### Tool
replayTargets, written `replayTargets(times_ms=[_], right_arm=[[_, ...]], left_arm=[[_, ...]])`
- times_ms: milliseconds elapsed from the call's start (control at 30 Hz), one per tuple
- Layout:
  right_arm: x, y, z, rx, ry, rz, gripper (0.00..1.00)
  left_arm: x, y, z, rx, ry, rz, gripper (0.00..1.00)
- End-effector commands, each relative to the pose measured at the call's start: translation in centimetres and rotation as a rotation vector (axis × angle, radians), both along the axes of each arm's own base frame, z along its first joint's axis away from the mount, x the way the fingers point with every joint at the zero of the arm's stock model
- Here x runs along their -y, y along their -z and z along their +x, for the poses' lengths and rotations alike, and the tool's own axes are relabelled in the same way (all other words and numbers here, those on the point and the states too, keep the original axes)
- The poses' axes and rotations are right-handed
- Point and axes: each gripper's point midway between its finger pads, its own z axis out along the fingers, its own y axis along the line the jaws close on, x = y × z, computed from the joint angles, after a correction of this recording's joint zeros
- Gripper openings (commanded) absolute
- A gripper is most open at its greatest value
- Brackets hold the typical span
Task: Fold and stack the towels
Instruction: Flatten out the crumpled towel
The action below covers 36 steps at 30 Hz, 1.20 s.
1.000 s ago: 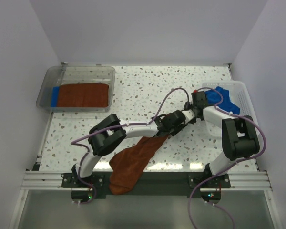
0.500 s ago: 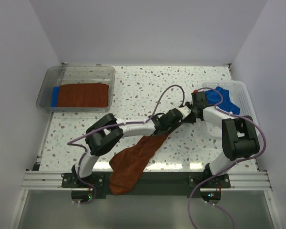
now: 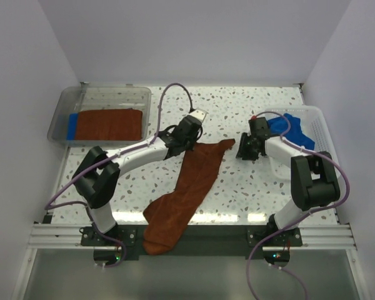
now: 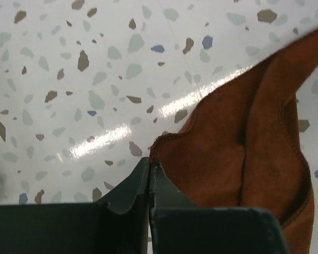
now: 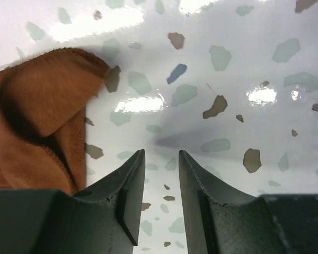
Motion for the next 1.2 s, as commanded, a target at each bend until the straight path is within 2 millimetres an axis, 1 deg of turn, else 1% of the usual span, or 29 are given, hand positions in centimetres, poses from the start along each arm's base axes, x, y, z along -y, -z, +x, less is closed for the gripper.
replayTargets(times_ms=[0,33,100,133,167,300,333,367,400,433,467,533,567,633,667,700,800,833,900,933,1000,1033,1067,1100,1167], right_arm=[[-0.9,-4.2,2.3,0.118,-0.056,-0.061,0.37],[-1.5,-5.2,2.9,0.143,-0.062,-0.053,0.38],[-2.5,-6.4,3.5,0.172,-0.068,-0.055,0.42],[-2.7,-7.4,4.3,0.201,-0.061,-0.069,0.43],[-3.2,-7.6,4.5,0.203,-0.069,-0.079,0.48],[-3.7,-8.0,6.5,0.192,0.007,-0.078,0.56],[-3.6,-8.2,7.7,0.205,0.032,-0.109,0.56],[-3.6,-8.3,8.0,0.203,0.041,-0.130,0.56],[-4.0,-8.2,8.3,0.199,0.032,-0.160,0.56],[-4.5,-9.7,9.6,0.229,0.035,-0.162,0.56],[-5.0,-8.3,9.4,0.183,0.015,-0.202,0.56],[-5.4,-8.1,10.5,0.183,0.012,-0.257,0.52],[-6.1,-7.8,10.4,0.176,-0.005,-0.272,0.51],[-6.2,-7.3,10.6,0.165,-0.010,-0.299,0.48],[-6.4,-6.6,10.4,0.152,-0.019,-0.306,0.47],[-6.1,-5.6,10.0,0.134,-0.021,-0.316,0.46],[-5.6,-4.6,9.3,0.126,-0.024,-0.328,0.43],[-5.3,-3.6,8.7,0.113,-0.029,-0.338,0.43],[-4.8,-2.9,8.1,0.103,-0.040,-0.357,0.43],[-4.4,-2.1,7.5,0.090,-0.045,-0.369,0.42],[-3.8,-1.3,7.1,0.076,-0.047,-0.378,0.42],[-3.2,-0.4,6.6,0.055,-0.043,-0.384,0.41],[-2.5,-0.1,6.5,0.044,-0.026,-0.382,0.41],[-1.9,0.5,6.0,0.028,-0.017,-0.385,0.41],[-2.0,-0.1,6.3,0.055,-0.005,-0.350,0.39]], left_arm=[[-0.9,-0.1,-2.1,-0.050,-0.004,-0.016,0.00],[-0.8,-0.1,-2.3,-0.053,0.003,-0.026,0.00],[-0.7,-0.1,-2.5,-0.059,0.008,-0.038,0.00],[-0.7,-0.1,-2.6,-0.063,0.008,-0.042,0.00],[-0.7,-0.1,-2.6,-0.063,0.006,-0.046,0.00],[-0.6,-0.3,-2.5,-0.052,0.008,-0.056,0.00],[-0.5,-0.6,-2.5,-0.049,0.009,-0.062,0.00],[-0.3,-0.5,-2.5,-0.053,0.012,-0.067,0.00],[-0.2,-0.6,-2.5,-0.053,0.012,-0.072,0.00],[-0.2,-0.7,-2.5,-0.052,0.012,-0.075,0.00],[-0.1,-0.8,-2.4,-0.049,0.013,-0.080,0.00],[-0.1,-0.9,-2.4,-0.046,0.013,-0.084,0.00],[-0.2,-0.9,-2.4,-0.044,0.010,-0.081,0.00],[-0.7,-1.2,-2.3,-0.031,-0.005,-0.068,0.00],[-1.0,-1.2,-2.3,-0.031,-0.011,-0.054,0.00],[-1.5,-1.5,-2.2,-0.020,-0.030,-0.045,0.00],[-3.2,-1.4,-2.2,-0.020,-0.074,-0.014,0.00],[-3.8,-1.1,-2.2,-0.028,-0.089,-0.010,0.00],[-5.0,-1.3,-2.3,-0.034,-0.118,-0.009,0.00],[-5.5,-1.1,-2.5,-0.040,-0.127,-0.002,0.00],[-6.5,-1.7,-2.7,-0.034,-0.145,-0.001,0.00],[-6.8,-1.8,-2.9,-0.033,-0.150,0.002,0.00],[-7.2,-2.4,-3.0,-0.024,-0.155,-0.007,0.00],[-7.5,-2.4,-3.3,-0.024,-0.158,-0.002,0.00],[-7.6,-2.9,-3.5,-0.016,-0.146,-0.017,0.00]])
